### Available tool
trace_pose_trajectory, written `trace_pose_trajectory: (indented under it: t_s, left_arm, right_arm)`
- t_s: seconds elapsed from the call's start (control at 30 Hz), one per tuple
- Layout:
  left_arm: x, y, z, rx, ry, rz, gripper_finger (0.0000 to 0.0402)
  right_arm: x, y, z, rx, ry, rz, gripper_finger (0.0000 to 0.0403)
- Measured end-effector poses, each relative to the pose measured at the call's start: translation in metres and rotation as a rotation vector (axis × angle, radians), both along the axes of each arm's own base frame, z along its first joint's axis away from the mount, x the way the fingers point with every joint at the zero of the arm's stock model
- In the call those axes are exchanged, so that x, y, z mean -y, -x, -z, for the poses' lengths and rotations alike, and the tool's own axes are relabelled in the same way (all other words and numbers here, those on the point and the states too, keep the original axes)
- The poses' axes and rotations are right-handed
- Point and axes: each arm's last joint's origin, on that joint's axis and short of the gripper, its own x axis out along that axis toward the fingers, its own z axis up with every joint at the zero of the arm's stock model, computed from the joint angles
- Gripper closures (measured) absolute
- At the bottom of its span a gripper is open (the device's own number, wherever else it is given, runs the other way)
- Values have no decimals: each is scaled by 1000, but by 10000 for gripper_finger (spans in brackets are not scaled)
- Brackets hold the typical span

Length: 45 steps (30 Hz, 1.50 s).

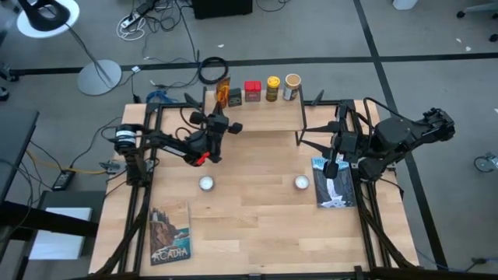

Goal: Shelf spices
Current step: Put the orange seasoning pack on the shelf

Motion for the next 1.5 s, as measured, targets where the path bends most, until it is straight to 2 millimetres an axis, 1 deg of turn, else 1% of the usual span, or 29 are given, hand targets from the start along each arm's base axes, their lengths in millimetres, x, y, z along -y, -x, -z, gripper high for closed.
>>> trace_pose_trajectory:
  t_s: [0.57, 1.1, 1.33, 1.5]
  left_arm:
    - [-14, 3, 0, 1, -2, -42, 401]
    - [-19, 4, 2, -8, 1, -56, 401]
    - [-24, 2, 7, -25, 11, -43, 401]
    - [-27, 3, 7, -6, 12, -40, 401]
  right_arm:
    - [0, 0, 0, 1, -6, 0, 281]
    - [0, 0, -2, 22, -18, 0, 281]
    - [0, 0, -2, 23, -19, 0, 281]
    - [0, 0, -2, 23, -18, 0, 281]
